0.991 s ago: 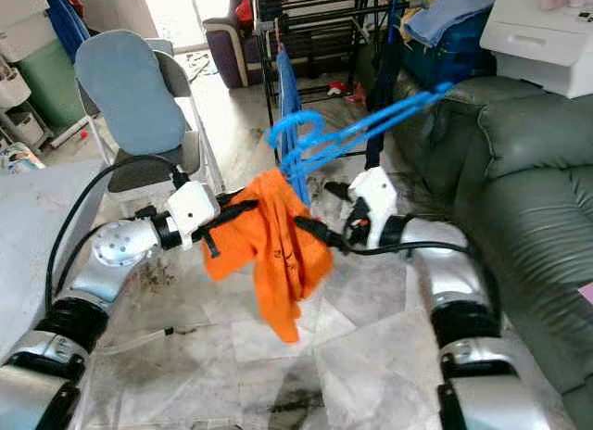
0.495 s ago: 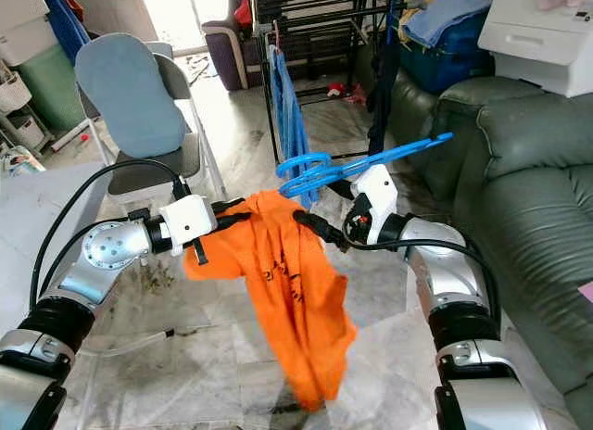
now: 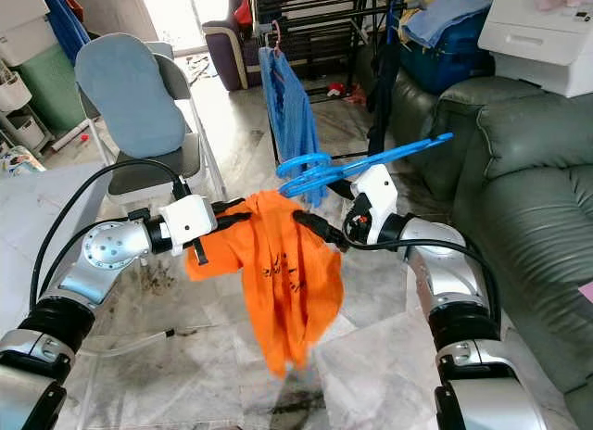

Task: Hang hanger

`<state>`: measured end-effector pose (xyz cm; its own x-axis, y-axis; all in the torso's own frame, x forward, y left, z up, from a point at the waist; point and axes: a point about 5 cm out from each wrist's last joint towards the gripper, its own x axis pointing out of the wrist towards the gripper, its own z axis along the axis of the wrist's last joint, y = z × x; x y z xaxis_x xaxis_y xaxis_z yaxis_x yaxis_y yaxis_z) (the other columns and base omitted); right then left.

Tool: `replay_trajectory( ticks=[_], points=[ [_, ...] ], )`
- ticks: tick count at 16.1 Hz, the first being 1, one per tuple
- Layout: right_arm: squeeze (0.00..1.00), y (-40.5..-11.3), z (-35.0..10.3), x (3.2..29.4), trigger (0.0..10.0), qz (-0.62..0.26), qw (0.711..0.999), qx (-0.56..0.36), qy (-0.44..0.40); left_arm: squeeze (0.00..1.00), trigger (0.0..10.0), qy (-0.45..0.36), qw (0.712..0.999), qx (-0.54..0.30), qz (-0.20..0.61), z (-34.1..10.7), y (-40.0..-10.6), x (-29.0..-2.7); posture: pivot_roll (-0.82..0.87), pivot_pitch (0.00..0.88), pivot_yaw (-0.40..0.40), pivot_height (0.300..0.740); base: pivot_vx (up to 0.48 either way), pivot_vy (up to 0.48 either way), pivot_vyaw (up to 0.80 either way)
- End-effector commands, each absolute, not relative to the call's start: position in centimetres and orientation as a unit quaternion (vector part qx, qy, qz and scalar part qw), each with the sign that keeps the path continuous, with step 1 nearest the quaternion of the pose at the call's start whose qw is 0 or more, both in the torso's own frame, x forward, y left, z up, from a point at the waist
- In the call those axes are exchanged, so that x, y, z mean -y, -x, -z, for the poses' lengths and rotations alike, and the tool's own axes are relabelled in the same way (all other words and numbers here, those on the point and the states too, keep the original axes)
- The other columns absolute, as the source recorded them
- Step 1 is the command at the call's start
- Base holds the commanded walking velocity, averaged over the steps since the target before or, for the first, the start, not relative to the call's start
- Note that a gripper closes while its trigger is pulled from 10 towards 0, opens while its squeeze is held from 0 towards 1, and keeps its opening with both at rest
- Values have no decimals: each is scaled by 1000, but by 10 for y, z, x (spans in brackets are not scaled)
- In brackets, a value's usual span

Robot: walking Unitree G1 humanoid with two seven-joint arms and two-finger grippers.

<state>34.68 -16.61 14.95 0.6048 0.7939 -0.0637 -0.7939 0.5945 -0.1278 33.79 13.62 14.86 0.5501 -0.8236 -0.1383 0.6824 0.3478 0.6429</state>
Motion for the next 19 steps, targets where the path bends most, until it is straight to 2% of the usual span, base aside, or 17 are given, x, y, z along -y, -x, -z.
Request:
replay_trajectory(
  ticks=[1,5,6,7,8,10,11,13,14,15,16,17,18,19],
  points=[
    [0,-347,-154,162,10000,-450,890,10,69,0,0,-347,812,115,456,-155,-339,-140,-39,0,132,740,0,0,0],
    [0,-347,-155,163,10000,-448,891,10,67,0,0,-348,813,112,453,-153,-340,-142,-39,0,132,740,0,0,0],
    [0,-344,-132,164,10000,-446,882,-53,145,0,0,-265,897,68,346,-146,-356,-162,-51,0,117,740,0,0,0],
    [0,-342,-122,165,10000,-449,871,-77,187,0,0,-227,927,46,295,-142,-361,-171,-52,0,110,740,0,0,0],
    [0,-342,-123,166,10000,-450,868,-70,200,0,0,-226,930,43,288,-142,-362,-172,-53,0,106,740,0,0,0],
    [0,-350,-129,167,10000,-408,893,-50,183,0,0,-216,939,33,265,-133,-359,-174,-61,0,100,740,0,0,0],
    [0,-353,-127,158,10000,-374,908,-35,187,0,0,-204,947,20,247,-119,-354,-174,-72,0,94,740,0,0,0],
    [0,-355,-122,152,10000,-339,923,-30,178,0,0,-187,958,6,219,-108,-350,-175,-72,0,83,740,0,0,0],
    [0,-357,-121,149,10000,-306,936,-27,172,0,1490,-172,965,-7,199,-100,-347,-178,-71,0,77,740,0,0,0],
    [0,-360,-120,150,10000,-276,952,-32,128,0,2627,-162,969,-21,184,-91,-341,-181,-65,0,69,740,0,0,0],
    [0,-361,-119,150,10000,-260,961,-38,82,0,2980,-156,972,-29,176,-86,-337,-184,-63,0,65,740,0,0,0],
    [0,-361,-117,150,10000,-241,968,-44,49,0,2902,-151,975,-35,159,-80,-330,-193,-60,0,63,740,0,0,0],
    [0,-359,-111,151,10000,-235,969,-58,45,0,2902,-135,981,-41,136,-74,-324,-202,-53,0,59,740,0,0,0],
    [0,-355,-100,152,10000,-219,971,-86,40,0,3608,-117,986,-50,109,-67,-316,-210,-51,0,55,740,0,0,0]
  ],
)
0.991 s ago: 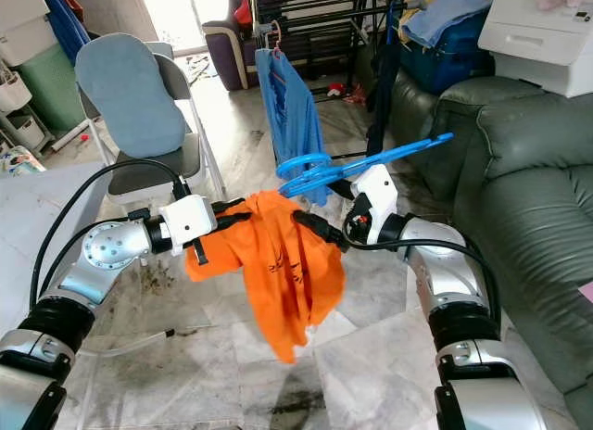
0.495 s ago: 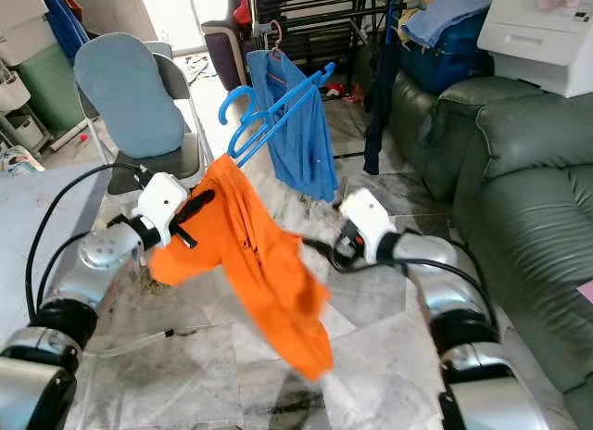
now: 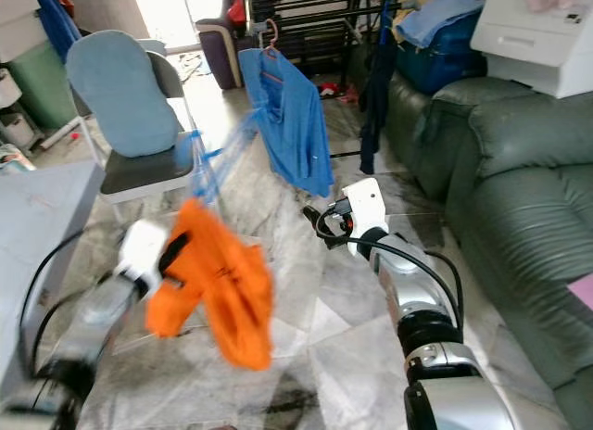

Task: Hang hanger

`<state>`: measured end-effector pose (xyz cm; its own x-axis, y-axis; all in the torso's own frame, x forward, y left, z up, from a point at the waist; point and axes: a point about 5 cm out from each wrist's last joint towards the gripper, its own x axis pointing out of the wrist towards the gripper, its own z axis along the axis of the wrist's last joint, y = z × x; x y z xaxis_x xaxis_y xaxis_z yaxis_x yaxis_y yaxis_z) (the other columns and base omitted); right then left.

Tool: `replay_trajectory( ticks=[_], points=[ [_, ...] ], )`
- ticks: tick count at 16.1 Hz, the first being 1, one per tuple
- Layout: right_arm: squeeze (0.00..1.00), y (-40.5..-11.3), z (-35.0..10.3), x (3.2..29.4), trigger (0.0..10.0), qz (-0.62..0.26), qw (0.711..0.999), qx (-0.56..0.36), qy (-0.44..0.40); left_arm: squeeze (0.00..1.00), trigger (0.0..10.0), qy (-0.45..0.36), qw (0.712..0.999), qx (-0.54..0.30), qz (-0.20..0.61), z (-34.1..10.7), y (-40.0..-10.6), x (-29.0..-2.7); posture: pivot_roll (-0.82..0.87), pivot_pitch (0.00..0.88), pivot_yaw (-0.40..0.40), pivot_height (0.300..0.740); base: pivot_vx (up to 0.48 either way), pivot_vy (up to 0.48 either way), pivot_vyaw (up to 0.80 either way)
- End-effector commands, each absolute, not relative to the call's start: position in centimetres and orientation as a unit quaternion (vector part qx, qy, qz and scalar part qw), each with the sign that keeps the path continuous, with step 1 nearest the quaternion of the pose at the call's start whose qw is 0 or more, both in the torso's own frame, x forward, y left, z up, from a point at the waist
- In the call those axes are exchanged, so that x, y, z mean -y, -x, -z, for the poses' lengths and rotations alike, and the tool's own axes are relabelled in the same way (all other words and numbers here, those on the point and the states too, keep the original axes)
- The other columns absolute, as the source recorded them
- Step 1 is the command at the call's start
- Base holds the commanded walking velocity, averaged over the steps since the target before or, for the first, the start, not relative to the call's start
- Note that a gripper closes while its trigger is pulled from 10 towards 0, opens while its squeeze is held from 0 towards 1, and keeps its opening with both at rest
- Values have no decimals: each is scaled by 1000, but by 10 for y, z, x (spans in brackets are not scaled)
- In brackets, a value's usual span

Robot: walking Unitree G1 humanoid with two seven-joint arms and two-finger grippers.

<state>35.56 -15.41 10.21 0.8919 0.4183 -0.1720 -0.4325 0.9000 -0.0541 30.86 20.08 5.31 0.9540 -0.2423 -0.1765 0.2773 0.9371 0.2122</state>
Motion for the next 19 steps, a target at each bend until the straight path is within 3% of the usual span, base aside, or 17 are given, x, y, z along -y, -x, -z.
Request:
replay_trajectory(
  ticks=[1,2,3,4,9,14,19],
  points=[
    [0,-351,-92,152,10000,-206,973,-103,34,0,3608,-106,988,-57,95,-62,-309,-214,-45,0,47,740,0,0,0],
    [0,-345,-83,149,10000,-209,971,-114,12,0,3804,-109,989,-64,79,-53,-298,-215,-35,0,34,740,0,0,0],
    [0,-341,-77,149,10000,-198,973,-120,-1,0,4941,-102,990,-74,64,-46,-290,-214,-19,0,11,740,0,0,0],
    [0,-338,-74,146,10000,-196,973,-125,-21,0,9725,-84,992,-80,45,-40,-282,-212,-7,0,-7,740,0,0,0],
    [0,-336,-68,134,10000,-211,966,-150,-20,0,10000,-51,995,-85,-5,-32,-260,-199,60,0,-114,740,0,0,0],
    [0,-319,-57,123,10000,-212,963,-159,-47,0,10000,-34,996,-77,-14,-38,-245,-193,55,0,-86,740,0,0,0],
    [0,-307,-52,119,10000,-210,962,-164,-59,0,10000,-25,996,-81,-12,-42,-244,-191,32,0,-52,740,0,-254,0]
  ],
)
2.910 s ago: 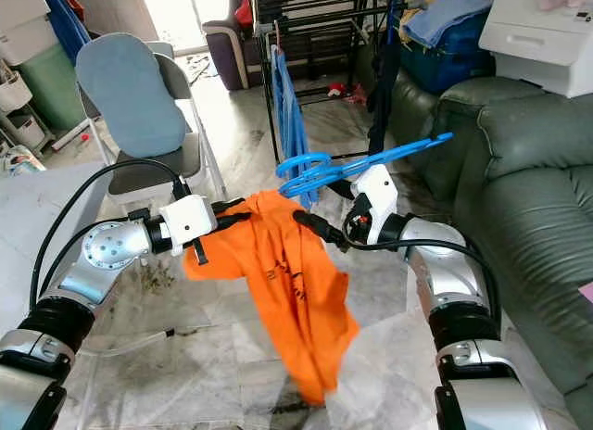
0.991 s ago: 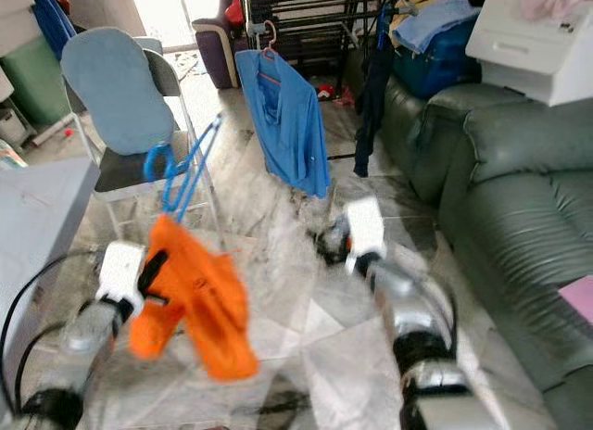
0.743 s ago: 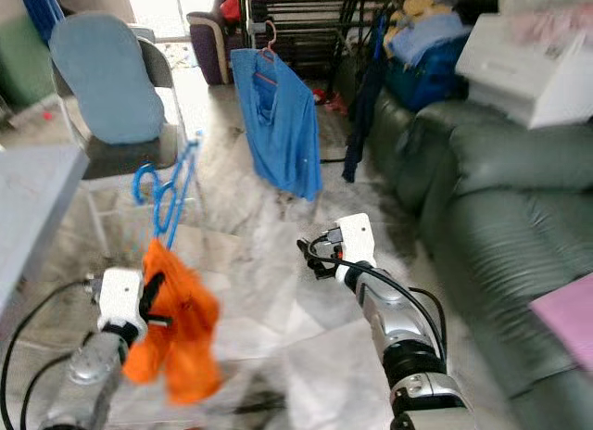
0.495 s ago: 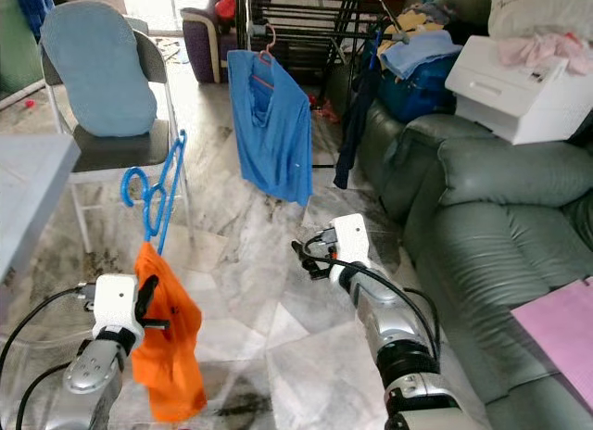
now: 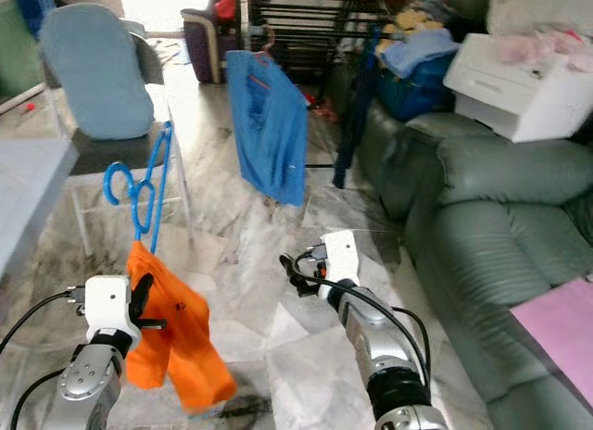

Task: Hang hanger

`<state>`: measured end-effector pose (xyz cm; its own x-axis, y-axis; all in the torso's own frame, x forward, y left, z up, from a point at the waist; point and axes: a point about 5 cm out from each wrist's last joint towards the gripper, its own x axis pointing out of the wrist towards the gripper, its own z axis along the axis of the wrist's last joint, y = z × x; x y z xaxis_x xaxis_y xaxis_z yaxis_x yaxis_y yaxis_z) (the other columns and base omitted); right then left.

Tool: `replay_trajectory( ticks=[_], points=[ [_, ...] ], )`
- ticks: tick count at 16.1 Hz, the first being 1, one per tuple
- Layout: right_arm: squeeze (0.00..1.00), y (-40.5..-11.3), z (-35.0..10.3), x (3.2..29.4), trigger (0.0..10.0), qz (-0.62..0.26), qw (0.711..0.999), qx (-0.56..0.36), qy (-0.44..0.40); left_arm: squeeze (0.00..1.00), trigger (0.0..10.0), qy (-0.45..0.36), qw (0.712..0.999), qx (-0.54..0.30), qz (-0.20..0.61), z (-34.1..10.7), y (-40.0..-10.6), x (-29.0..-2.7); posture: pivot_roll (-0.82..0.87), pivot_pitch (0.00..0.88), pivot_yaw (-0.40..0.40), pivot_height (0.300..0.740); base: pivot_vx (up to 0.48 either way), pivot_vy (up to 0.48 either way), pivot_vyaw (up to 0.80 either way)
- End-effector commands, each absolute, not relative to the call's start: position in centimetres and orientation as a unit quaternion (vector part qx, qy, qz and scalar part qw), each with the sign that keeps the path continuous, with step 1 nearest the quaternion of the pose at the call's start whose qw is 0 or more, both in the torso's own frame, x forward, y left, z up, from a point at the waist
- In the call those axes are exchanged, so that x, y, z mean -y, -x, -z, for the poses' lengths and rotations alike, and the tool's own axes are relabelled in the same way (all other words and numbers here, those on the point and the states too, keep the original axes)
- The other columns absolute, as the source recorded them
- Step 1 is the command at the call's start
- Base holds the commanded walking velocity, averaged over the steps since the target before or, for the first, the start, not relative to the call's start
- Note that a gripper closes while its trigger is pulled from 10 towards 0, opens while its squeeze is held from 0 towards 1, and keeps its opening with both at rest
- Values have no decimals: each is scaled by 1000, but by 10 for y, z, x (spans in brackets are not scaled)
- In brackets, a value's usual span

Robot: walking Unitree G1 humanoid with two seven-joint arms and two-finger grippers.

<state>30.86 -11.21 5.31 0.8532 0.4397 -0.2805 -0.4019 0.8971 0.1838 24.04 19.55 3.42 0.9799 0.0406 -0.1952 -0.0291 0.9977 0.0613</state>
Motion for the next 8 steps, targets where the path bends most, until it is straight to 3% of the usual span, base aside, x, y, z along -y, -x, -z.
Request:
replay_trajectory(
  ticks=[1,4,8],
  points=[
    [0,-305,-52,118,10000,-208,962,-164,-62,0,10000,-25,996,-84,-8,-42,-243,-189,25,0,-39,740,0,-255,0],
    [0,-298,-50,122,10000,-188,965,-171,-73,0,10000,-23,995,-94,3,-45,-245,-187,13,0,-24,740,0,-275,0],
    [0,-301,-53,125,10000,-176,967,-167,-77,0,10000,-30,995,-99,8,-45,-250,-186,2,0,-4,740,0,0,0]
  ],
)
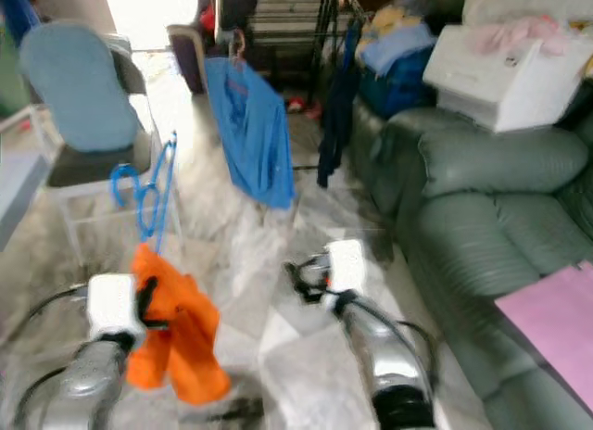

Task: Hang hanger

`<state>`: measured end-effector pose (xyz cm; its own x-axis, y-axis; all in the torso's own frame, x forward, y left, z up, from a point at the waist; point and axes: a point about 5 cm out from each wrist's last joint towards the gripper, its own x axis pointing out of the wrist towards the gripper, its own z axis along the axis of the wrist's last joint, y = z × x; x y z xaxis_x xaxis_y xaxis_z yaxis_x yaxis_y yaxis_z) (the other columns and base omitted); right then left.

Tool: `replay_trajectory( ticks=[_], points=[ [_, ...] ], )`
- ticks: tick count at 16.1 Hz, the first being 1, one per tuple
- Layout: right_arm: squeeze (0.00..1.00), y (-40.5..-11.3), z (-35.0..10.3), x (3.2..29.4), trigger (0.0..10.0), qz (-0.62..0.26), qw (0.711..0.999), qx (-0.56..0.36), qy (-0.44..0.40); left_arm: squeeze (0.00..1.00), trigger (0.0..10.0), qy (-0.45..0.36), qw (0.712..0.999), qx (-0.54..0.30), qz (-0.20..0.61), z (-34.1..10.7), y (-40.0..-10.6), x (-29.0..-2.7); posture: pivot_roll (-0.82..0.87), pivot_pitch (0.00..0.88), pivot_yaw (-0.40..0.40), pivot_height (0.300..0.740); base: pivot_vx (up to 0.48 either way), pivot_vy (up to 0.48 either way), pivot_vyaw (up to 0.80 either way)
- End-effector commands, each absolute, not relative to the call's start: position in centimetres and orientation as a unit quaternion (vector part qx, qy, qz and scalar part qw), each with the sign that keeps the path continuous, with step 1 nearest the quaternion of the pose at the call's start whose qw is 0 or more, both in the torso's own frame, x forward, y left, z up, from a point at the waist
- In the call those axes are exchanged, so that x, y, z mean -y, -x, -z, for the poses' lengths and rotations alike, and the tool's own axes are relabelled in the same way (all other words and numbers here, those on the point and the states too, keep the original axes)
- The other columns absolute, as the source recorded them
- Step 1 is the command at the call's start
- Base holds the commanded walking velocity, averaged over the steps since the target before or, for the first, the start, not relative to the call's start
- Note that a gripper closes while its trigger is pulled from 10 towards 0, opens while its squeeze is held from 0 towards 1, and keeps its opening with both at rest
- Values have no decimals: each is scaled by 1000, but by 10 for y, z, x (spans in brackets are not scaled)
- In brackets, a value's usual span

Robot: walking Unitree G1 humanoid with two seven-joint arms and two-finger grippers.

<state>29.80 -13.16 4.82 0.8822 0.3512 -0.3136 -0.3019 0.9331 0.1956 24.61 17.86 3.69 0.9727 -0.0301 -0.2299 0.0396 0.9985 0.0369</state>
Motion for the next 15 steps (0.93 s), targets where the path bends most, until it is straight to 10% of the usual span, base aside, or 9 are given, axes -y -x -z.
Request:
replay_trajectory(
  ticks=[1,9,15],
  points=[
    [0,-303,-54,126,10000,-169,968,-165,-79,0,10000,-31,995,-96,6,-47,-254,-187,-2,0,0,740,0,0,0],
    [0,-309,-62,122,10000,-149,972,-160,-91,0,10000,-42,995,-89,0,-59,-271,-196,-12,0,37,740,0,0,0],
    [0,-316,-58,132,10000,-146,965,-197,-90,0,10000,-180,960,-2,213,-95,-282,-186,-9,0,62,740,0,0,0]
  ],
)
